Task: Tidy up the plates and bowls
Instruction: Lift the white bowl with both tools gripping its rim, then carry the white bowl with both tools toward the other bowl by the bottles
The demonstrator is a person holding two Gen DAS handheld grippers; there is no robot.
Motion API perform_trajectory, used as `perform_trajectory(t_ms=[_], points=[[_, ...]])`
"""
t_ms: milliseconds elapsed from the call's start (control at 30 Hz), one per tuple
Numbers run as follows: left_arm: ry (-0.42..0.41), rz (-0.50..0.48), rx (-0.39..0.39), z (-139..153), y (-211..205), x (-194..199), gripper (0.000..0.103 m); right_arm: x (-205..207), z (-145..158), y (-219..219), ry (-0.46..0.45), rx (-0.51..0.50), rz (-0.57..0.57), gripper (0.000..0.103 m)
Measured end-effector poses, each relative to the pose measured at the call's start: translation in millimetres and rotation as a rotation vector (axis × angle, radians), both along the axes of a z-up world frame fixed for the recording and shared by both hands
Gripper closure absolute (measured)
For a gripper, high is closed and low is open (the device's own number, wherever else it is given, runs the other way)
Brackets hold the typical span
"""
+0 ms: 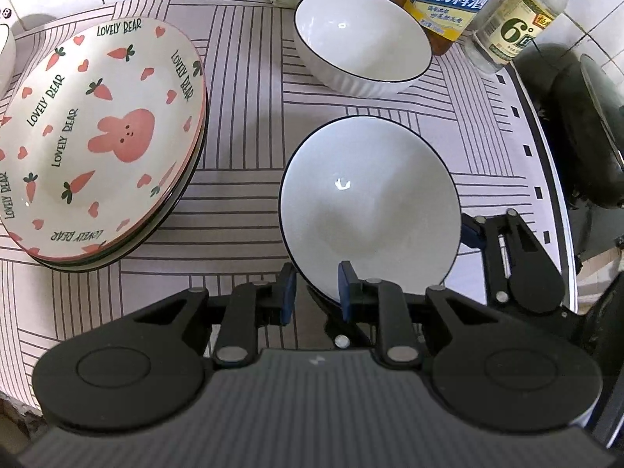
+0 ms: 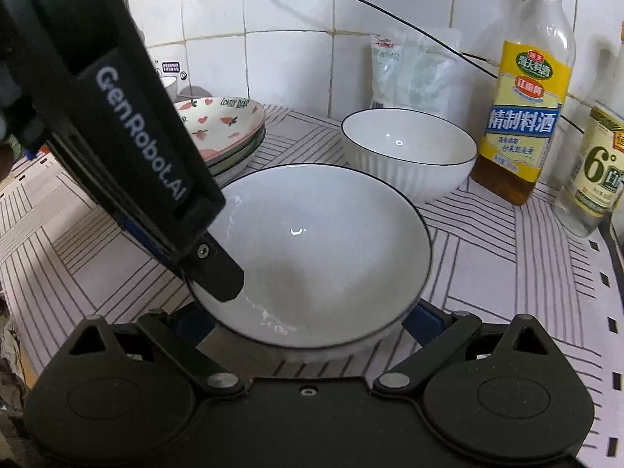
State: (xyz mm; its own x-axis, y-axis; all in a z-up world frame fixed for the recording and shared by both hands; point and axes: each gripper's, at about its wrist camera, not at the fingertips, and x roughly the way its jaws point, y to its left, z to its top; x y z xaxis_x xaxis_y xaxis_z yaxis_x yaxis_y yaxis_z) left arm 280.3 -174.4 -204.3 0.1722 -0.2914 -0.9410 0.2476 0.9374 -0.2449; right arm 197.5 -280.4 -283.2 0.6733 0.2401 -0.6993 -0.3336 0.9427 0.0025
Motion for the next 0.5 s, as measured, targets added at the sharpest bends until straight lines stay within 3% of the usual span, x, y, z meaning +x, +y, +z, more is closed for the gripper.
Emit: perform_trajectory(t_ms=[333,500], points=[[-0.057,-0.06,-0.005,39.7,8.6,-2.9,0.066,-34.3,54.1,-25.6,-0.043,0.062,-0.053,0.002],[-0.126,-0.05,-0.036,63.5,17.7,1.8,0.061,-36.1,80.2,-42.3,-0.062,0.153,-0.102,0.012]])
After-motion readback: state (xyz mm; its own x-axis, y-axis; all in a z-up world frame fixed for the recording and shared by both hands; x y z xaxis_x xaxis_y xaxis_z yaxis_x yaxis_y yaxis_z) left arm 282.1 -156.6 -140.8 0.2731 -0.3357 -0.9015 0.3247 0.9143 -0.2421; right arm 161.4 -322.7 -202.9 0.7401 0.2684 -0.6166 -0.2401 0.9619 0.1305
